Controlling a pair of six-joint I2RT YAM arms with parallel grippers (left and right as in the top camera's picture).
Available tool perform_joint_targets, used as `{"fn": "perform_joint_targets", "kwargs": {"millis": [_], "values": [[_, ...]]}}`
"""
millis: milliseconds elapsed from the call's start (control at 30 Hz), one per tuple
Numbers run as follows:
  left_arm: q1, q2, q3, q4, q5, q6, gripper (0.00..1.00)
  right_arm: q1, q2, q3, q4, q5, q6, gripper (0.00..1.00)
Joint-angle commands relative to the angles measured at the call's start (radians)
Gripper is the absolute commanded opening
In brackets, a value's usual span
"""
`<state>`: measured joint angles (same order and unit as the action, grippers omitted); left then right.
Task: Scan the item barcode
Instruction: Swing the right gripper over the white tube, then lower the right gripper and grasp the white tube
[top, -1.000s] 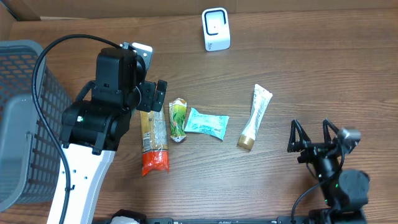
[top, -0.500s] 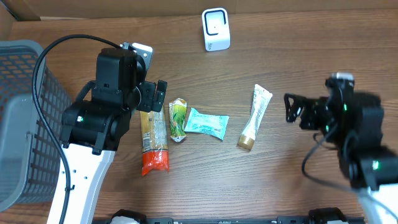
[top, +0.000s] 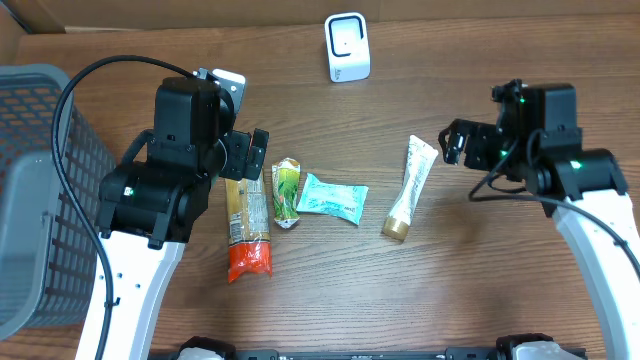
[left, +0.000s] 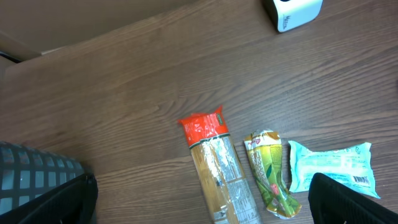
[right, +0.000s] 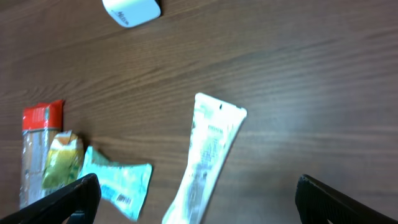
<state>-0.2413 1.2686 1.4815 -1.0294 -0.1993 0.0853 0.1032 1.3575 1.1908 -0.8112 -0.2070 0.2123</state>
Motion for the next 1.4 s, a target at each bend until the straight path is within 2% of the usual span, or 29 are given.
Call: {"fn": "perform_joint_targets", "kwargs": {"millis": [0,133,333,467,600,833,1067,1167,1367], "values": [[0.005,0.006,0.008,0.001,-0.01,0.016,1.0,0.034,0.09,0.021,0.056,-0.014,0.001,1.0],[0.005,0.006,0.008,0.001,-0.01,0.016,1.0,0.075,0.226,0.021,0.149,0.024,0.056,0.97],[0.005,0.006,0.008,0.001,-0.01,0.016,0.99,0.13,0.365,0.022,0.256,0.201,0.103,0.91],[0.005,0.006,0.008,0.001,-0.01,0.016,1.0,0.157,0.423,0.022,0.26,0.321,0.103,0.9],[0.005,0.006,0.008,0.001,-0.01,0.016,1.0,0.159,0.468,0.021,0.229,0.362,0.115,0.9],[0.005,0.006,0.008,0.001,-0.01,0.016,1.0,0.121,0.487,0.025,0.097,0.418,0.193,0.9],[0.005,0.006,0.008,0.001,-0.01,0.016,1.0,0.042,0.487,0.085,-0.185,0.418,0.321,0.9],[0.005,0.006,0.008,0.001,-0.01,0.016,1.0,0.033,0.487,0.113,-0.316,0.377,0.298,0.9],[0.005,0.006,0.008,0.001,-0.01,0.016,1.0,0.043,0.486,0.214,-0.425,0.225,0.09,0.85]]}}
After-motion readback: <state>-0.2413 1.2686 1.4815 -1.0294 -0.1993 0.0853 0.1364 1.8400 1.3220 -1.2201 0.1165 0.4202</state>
